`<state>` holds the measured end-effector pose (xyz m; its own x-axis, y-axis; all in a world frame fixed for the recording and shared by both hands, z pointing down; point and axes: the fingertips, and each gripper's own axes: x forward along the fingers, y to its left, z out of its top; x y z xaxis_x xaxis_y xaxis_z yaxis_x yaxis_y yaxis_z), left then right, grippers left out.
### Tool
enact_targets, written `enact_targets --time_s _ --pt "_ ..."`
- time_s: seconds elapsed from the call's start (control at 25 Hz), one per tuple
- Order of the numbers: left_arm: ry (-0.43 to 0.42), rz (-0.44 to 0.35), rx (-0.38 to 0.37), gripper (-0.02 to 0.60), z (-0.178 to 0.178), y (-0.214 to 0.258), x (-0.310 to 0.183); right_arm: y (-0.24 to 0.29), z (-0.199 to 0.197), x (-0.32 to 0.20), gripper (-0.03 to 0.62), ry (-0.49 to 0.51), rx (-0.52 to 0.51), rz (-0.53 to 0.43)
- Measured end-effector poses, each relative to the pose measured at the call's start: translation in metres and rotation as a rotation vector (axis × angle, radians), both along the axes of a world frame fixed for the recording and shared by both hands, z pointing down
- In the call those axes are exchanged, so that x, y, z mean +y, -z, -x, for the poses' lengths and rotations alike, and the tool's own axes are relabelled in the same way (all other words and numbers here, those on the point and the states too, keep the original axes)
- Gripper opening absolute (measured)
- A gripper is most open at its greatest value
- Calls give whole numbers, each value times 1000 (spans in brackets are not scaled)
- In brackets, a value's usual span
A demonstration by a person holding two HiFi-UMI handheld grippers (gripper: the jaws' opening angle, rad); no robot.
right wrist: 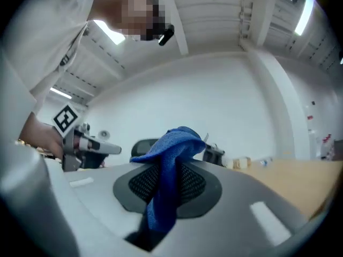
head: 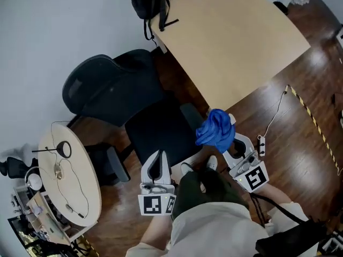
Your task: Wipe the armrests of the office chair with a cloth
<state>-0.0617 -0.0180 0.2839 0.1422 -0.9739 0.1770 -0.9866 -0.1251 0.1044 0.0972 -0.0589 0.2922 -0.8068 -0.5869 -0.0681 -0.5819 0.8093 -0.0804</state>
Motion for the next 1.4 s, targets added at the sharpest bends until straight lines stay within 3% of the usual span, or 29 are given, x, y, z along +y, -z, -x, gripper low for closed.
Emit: enact_targets --time_s 0.16,0.44,0.56,0.8,1.04,1.24,1.32,1.4 --pt "39 -134 -23 0 16 91 27 107 35 31 66 123 -45 -105" --pt "170 -244 -48 0 75 151 74 155 79 54 66 172 -75 -122" --pt "210 -233 -66 0 102 162 102 168 100 68 66 215 -81 -80" --pt "262 -195 -86 0 152 172 140 204 138 85 66 274 -83 -113" --pt "247 -241 -66 0 159 182 153 205 153 104 66 261 -72 -104" --pt "217 -219 -78 2 171 178 152 203 161 109 66 246 -55 -82" --pt "205 -212 -80 105 172 176 149 202 161 109 66 236 -46 -82" --pt "189 -224 -69 107 170 173 150 196 158 112 66 220 -43 -75"
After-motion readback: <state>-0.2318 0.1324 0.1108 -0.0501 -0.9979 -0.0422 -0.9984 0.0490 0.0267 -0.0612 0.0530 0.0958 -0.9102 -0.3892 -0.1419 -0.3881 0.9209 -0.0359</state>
